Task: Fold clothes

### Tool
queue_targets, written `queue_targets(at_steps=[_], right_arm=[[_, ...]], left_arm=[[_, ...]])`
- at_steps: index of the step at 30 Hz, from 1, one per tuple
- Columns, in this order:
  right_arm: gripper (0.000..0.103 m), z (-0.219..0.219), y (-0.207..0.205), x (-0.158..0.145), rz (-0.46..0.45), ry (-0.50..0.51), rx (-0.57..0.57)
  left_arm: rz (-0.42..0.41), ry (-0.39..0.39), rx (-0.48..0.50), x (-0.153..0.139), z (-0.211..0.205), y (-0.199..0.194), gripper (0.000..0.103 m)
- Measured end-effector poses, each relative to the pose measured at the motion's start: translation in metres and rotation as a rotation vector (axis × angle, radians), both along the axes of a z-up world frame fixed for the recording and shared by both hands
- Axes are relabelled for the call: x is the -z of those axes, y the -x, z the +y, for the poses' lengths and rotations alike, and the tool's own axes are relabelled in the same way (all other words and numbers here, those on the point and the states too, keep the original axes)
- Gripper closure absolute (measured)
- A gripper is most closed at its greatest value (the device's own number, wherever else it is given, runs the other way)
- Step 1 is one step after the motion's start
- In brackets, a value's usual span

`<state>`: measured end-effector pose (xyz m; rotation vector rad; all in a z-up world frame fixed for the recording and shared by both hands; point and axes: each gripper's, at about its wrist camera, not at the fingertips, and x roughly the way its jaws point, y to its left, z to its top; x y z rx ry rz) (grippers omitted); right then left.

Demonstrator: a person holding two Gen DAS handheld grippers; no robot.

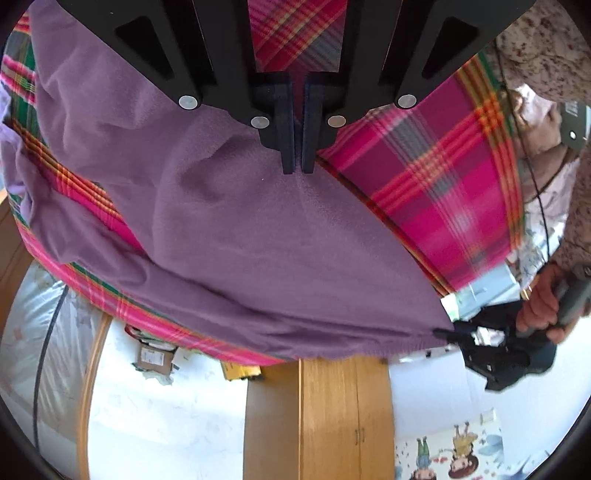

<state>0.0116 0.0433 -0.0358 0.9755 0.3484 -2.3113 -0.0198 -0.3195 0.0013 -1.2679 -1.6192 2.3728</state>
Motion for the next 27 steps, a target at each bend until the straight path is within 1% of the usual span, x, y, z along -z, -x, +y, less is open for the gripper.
queue_targets(at_steps=[4, 6, 10, 13, 16, 18, 20, 22, 25, 27], right_arm=[[0.1, 0.003, -0.013, -0.016, 0.002, 0.049, -0.029], [0.101, 0.006, -0.018, -0.022, -0.019, 0.084, -0.046], [0.101, 0.011, -0.022, -0.027, -0.099, 0.146, -0.078], [0.101, 0.007, -0.032, -0.026, -0.115, 0.131, -0.105], [0.101, 0.002, -0.04, -0.022, -0.141, 0.149, -0.129], [0.101, 0.0, -0.042, -0.02, -0.141, 0.147, -0.134], [0.101, -0.002, -0.044, -0.016, -0.173, 0.18, -0.143], [0.101, -0.006, -0.042, -0.009, -0.194, 0.152, -0.147], [0.101, -0.01, -0.043, 0.001, -0.222, 0.117, -0.147], [0.101, -0.012, -0.043, 0.002, -0.223, 0.112, -0.153]], left_arm=[[0.001, -0.002, -0.011, -0.001, -0.004, -0.015, 0.095], [-0.009, 0.003, -0.015, 0.001, -0.008, -0.022, 0.095], [-0.041, 0.001, -0.018, 0.01, -0.013, -0.034, 0.095], [-0.057, -0.001, -0.022, 0.017, -0.016, -0.042, 0.095], [-0.069, -0.005, -0.03, 0.024, -0.019, -0.052, 0.095], [-0.073, -0.002, -0.028, 0.028, -0.019, -0.057, 0.095], [-0.092, 0.005, -0.029, 0.034, -0.019, -0.06, 0.095], [-0.117, 0.001, -0.029, 0.042, -0.02, -0.061, 0.095], [-0.124, -0.011, -0.033, 0.048, -0.021, -0.062, 0.095], [-0.123, 0.011, -0.023, 0.046, -0.019, -0.061, 0.095]])
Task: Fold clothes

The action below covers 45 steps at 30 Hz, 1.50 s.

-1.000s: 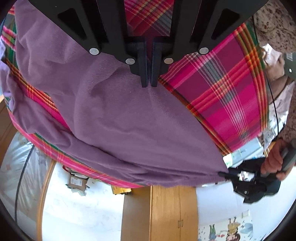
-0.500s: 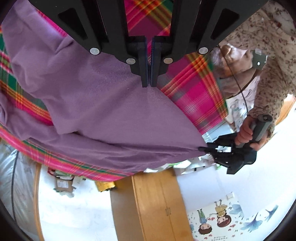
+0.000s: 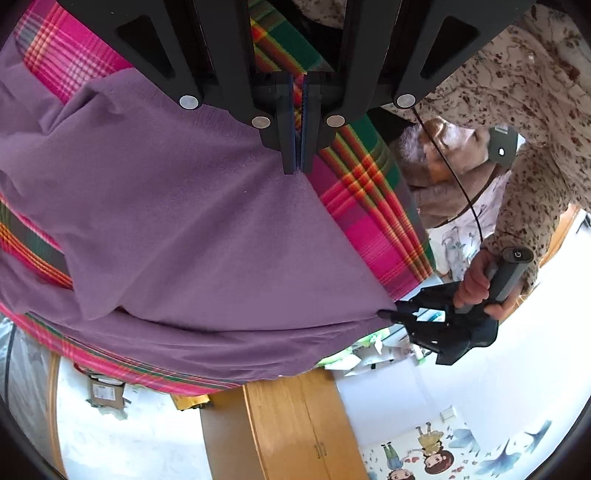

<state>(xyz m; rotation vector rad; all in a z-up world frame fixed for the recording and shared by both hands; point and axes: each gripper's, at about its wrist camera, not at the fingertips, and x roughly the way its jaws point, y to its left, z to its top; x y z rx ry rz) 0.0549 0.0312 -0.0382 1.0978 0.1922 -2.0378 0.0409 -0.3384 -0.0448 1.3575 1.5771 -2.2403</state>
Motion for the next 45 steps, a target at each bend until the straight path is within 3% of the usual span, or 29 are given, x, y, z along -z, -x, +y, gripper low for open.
queue_targets(at_steps=[6, 14, 20, 23, 28, 30, 37, 41, 45], right_arm=[[0.098, -0.001, 0.0, 0.008, -0.005, -0.065, 0.002], [0.096, -0.001, 0.006, -0.006, 0.029, -0.053, -0.035], [0.091, 0.001, 0.021, -0.02, 0.039, -0.035, -0.039], [0.09, 0.002, 0.036, -0.024, 0.06, -0.053, -0.009], [0.088, 0.013, 0.063, -0.041, 0.106, -0.044, 0.05], [0.082, 0.017, 0.082, -0.043, 0.113, -0.055, 0.087], [0.081, 0.028, 0.138, -0.036, 0.083, -0.09, 0.171], [0.081, 0.035, 0.163, -0.03, 0.063, -0.096, 0.203], [0.081, 0.042, 0.192, -0.032, 0.075, -0.104, 0.254]], left_arm=[[-0.019, 0.065, 0.043, -0.008, 0.006, 0.003, 0.092], [0.008, 0.276, 0.106, -0.048, 0.009, 0.005, 0.089], [0.061, 0.303, 0.145, -0.074, 0.011, 0.038, 0.085], [0.078, 0.229, 0.173, -0.08, 0.012, 0.064, 0.082], [0.108, 0.258, 0.271, -0.093, 0.029, 0.107, 0.076], [0.096, 0.25, 0.277, -0.089, 0.034, 0.124, 0.076], [0.019, 0.217, 0.274, -0.066, 0.035, 0.189, 0.076], [0.027, 0.187, 0.297, -0.061, 0.035, 0.216, 0.076], [-0.047, 0.179, 0.307, -0.046, 0.031, 0.242, 0.076]])
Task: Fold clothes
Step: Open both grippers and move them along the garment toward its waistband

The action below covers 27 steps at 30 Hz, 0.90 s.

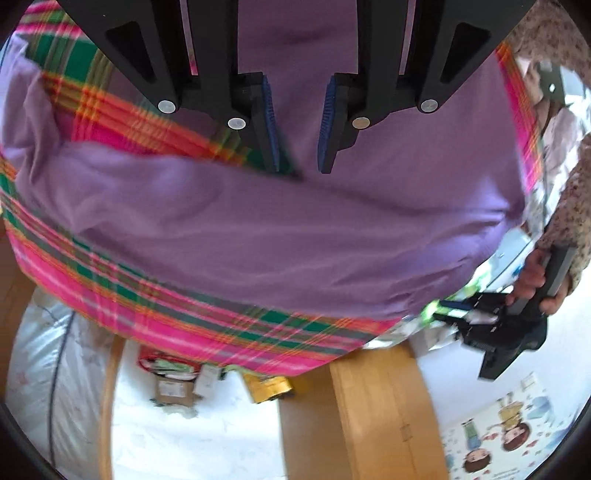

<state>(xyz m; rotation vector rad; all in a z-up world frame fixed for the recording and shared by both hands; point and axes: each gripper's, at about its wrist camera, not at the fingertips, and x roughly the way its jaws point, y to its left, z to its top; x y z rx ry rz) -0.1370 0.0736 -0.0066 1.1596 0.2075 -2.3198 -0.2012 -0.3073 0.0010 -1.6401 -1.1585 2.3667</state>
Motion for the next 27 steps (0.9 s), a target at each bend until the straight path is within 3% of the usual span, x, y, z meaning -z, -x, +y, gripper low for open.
queue_targets(at_steps=[7, 12, 14, 18, 20, 22, 27], right_arm=[[0.08, 0.01, 0.061, 0.0, 0.021, -0.05, 0.062], [0.08, 0.034, 0.111, -0.018, -0.009, 0.089, 0.114], [0.076, 0.032, 0.126, -0.021, -0.039, 0.126, 0.064], [0.071, 0.008, 0.14, -0.01, -0.052, -0.034, -0.015], [0.071, -0.005, 0.147, 0.0, -0.065, -0.118, -0.031], [0.071, -0.008, 0.152, 0.006, -0.061, -0.134, -0.038], [0.071, -0.013, 0.166, 0.019, -0.081, -0.141, -0.051]], left_arm=[[-0.037, -0.031, 0.002, 0.014, -0.004, 0.021, 0.076], [-0.082, -0.005, 0.033, 0.015, -0.006, 0.034, 0.076], [-0.107, 0.025, 0.06, 0.015, -0.004, 0.036, 0.076], [-0.122, 0.038, 0.066, 0.018, -0.003, 0.037, 0.076], [-0.089, -0.016, 0.066, 0.017, -0.003, 0.038, 0.076], [-0.068, -0.098, 0.088, 0.019, -0.003, 0.039, 0.076], [-0.065, -0.167, 0.062, 0.024, -0.013, 0.039, 0.076]])
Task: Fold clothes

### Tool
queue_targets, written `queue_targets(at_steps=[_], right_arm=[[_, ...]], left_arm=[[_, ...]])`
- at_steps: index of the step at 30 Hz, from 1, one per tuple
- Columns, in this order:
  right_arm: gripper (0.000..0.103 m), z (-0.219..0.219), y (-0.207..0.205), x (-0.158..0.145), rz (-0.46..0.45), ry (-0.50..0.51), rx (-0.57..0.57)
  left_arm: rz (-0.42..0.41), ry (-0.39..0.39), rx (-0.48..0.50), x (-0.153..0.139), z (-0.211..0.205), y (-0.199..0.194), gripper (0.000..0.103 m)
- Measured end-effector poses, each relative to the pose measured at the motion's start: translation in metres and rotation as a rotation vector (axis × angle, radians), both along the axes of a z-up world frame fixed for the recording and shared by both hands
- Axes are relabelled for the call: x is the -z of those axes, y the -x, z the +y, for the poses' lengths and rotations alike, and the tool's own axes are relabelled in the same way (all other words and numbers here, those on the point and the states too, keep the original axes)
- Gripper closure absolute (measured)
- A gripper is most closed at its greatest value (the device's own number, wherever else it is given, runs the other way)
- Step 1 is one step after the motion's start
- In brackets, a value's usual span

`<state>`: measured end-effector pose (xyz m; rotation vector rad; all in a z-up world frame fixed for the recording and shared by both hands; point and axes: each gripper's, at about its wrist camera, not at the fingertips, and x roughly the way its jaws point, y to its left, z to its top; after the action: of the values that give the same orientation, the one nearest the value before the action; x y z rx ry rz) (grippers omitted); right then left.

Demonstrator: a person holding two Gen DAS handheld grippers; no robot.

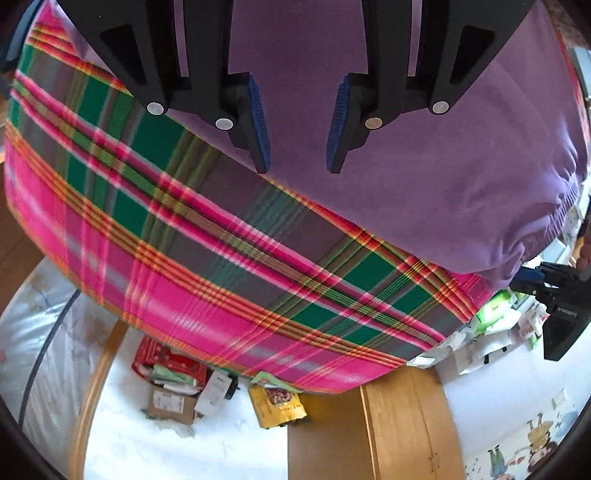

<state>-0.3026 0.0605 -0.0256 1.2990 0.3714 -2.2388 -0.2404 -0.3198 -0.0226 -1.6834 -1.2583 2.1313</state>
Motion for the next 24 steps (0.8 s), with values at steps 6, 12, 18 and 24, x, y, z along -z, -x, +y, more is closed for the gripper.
queue_targets(at_steps=[6, 12, 18, 24], right_arm=[[0.07, 0.006, 0.004, 0.01, -0.016, 0.014, 0.032], [0.07, 0.005, 0.004, 0.01, -0.008, 0.026, 0.052], [0.07, 0.005, 0.002, 0.01, 0.002, 0.034, 0.065], [0.07, 0.008, 0.0, 0.011, 0.014, 0.051, 0.078]], left_arm=[[0.02, -0.137, -0.03, 0.008, 0.002, -0.009, 0.076], [0.034, -0.156, -0.018, 0.004, 0.025, -0.018, 0.076], [0.123, -0.181, 0.025, -0.022, 0.045, -0.03, 0.076], [0.017, -0.057, 0.071, -0.002, 0.065, -0.029, 0.076]])
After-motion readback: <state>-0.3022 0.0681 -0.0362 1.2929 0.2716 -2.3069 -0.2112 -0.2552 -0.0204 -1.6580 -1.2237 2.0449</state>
